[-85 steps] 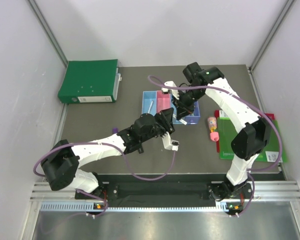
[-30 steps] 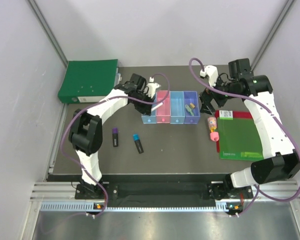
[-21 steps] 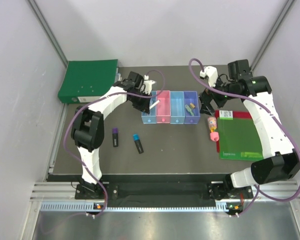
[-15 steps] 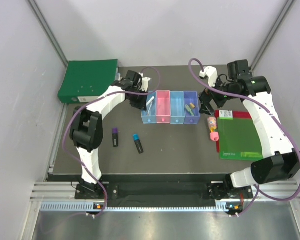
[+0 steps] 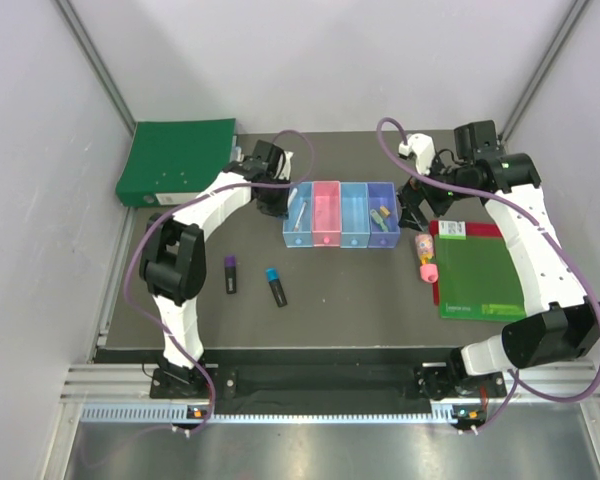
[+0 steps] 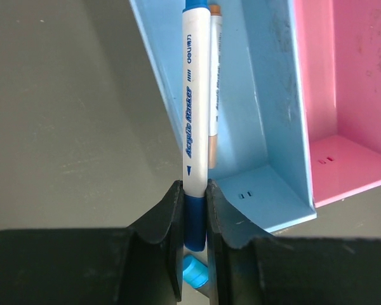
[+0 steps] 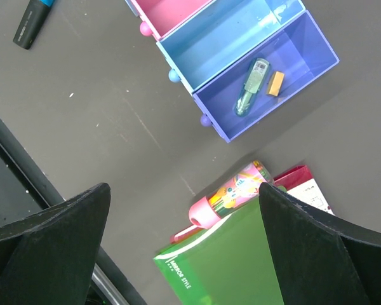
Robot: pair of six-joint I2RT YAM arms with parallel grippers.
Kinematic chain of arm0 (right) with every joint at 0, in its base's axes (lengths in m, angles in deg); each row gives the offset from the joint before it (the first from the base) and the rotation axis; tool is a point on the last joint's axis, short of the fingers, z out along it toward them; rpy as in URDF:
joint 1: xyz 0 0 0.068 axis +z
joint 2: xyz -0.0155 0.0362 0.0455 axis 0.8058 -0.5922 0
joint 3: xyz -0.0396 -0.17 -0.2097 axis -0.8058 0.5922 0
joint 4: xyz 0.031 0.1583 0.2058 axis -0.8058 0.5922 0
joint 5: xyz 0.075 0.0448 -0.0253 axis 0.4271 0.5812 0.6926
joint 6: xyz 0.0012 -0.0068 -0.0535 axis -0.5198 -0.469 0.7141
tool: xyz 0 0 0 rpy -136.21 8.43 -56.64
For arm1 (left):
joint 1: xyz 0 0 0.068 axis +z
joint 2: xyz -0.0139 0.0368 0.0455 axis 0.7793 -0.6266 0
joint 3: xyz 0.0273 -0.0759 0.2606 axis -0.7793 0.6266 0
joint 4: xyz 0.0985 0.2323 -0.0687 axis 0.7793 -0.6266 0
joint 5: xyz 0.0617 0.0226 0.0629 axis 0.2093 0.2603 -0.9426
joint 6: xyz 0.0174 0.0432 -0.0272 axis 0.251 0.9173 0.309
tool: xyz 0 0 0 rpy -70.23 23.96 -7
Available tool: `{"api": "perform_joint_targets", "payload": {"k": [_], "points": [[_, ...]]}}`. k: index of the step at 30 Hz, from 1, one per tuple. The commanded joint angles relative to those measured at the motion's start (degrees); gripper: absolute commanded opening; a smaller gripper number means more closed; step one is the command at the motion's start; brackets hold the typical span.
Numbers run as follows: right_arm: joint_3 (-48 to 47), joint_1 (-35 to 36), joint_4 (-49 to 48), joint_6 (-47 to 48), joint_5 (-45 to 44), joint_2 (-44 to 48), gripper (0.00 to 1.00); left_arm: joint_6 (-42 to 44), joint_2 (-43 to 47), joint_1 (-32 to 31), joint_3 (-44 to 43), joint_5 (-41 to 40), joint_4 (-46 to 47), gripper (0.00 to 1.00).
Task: Sort the stationery into containers
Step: Place the pen in the storage box, then pick up the pen from the center of the board.
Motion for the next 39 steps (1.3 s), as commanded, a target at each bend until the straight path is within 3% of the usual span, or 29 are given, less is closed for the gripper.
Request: {"api": "perform_joint_targets", "payload": {"k": [1, 9, 16, 17, 18, 30, 35, 37, 39], "points": [[-0.6, -0.5, -1.2, -0.6, 1.0, 1.6, 0.99, -0.5, -0.1, -0.5, -2.2, 1.8, 2.2, 0.04], [-0.7, -0.4, -1.6, -0.8, 0.9, 1.5, 1.0, -0.4, -0.1, -1.4, -3.9, 3.3, 2.0, 0.01], [-1.0, -0.5, -1.5, -0.9, 1.0, 1.6, 1.0, 0.3, -1.0, -2.1, -4.1, 3.0, 2.4, 0.3], [-0.9, -0.5, -1.5, -0.9, 1.0, 1.7, 1.0, 0.5, -0.9, -2.0, -4.1, 2.9, 2.3, 0.39], [-0.9, -0.6, -1.5, -0.9, 1.0, 1.7, 1.0, 0.6, -1.1, -2.0, -4.3, 3.0, 2.3, 0.42], [-1.0, -0.5, -1.0, -0.6, 1.0, 2.4, 1.0, 6.2, 2.4, -1.7, -7.8, 1.5, -0.7, 0.48], [-0.8, -0.5, -1.0, -0.6, 1.2, 2.7, 1.0, 7.6, 10.1, 3.1, 1.0, 0.4, -3.2, 0.59], [-0.7, -0.5, -1.0, -0.8, 1.5, 2.8, 1.0, 8.9, 14.1, 5.1, 8.4, 0.2, -3.1, 0.72], [-0.7, -0.5, -1.0, -1.0, 1.7, 2.9, 1.0, 9.8, 16.6, 8.1, 15.6, 0.0, -2.3, 0.79]]}}
